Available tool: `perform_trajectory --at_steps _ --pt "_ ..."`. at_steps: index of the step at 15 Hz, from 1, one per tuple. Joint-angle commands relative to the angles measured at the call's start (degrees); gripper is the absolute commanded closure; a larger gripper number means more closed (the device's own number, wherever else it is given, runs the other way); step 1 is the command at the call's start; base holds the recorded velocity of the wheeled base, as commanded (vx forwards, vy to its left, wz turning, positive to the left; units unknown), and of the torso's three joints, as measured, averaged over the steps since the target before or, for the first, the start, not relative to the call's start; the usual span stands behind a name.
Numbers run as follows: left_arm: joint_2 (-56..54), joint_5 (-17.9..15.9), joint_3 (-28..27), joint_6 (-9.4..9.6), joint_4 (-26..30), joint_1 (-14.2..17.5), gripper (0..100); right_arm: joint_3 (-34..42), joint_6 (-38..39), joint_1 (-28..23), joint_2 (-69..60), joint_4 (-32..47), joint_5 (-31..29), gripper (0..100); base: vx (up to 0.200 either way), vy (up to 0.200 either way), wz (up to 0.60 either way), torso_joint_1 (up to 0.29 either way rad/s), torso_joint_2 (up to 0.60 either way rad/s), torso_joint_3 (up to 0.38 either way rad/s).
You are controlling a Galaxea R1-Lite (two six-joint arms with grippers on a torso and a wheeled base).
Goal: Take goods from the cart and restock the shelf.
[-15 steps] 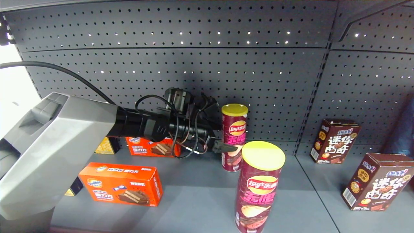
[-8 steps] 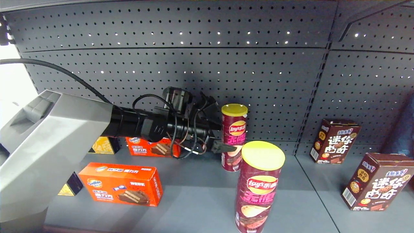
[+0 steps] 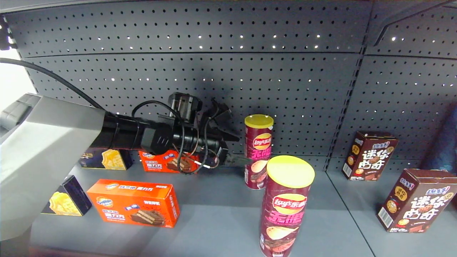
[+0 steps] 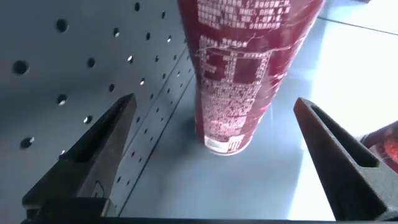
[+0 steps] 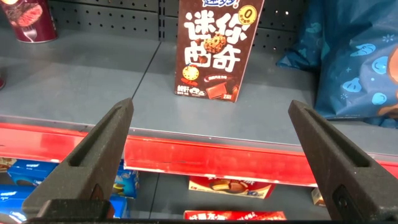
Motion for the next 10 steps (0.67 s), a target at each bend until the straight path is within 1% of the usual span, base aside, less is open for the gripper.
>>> perform_trajectory --at_steps 1,8,10 --pt "-0.62 0.57 0.24 -0.06 -0.11 0.37 0 -0.01 -0.02 -0.01 0.07 0.05 -0.01 0 0.0 0.0 0.0 0.0 0.0 0.0" --pt "-0.62 2.42 -0.03 -0.5 -0.2 0.19 0 -0.01 -0.02 -0.01 0.07 -0.03 0.07 0 0.0 0.0 0.0 0.0 0.0 0.0" --pt "-0.62 5.67 -0.03 -0.41 -0.11 -0.51 0 -0.01 -0.02 -0.01 0.07 -0.03 0.07 0 0.0 0.0 0.0 0.0 0.0 0.0"
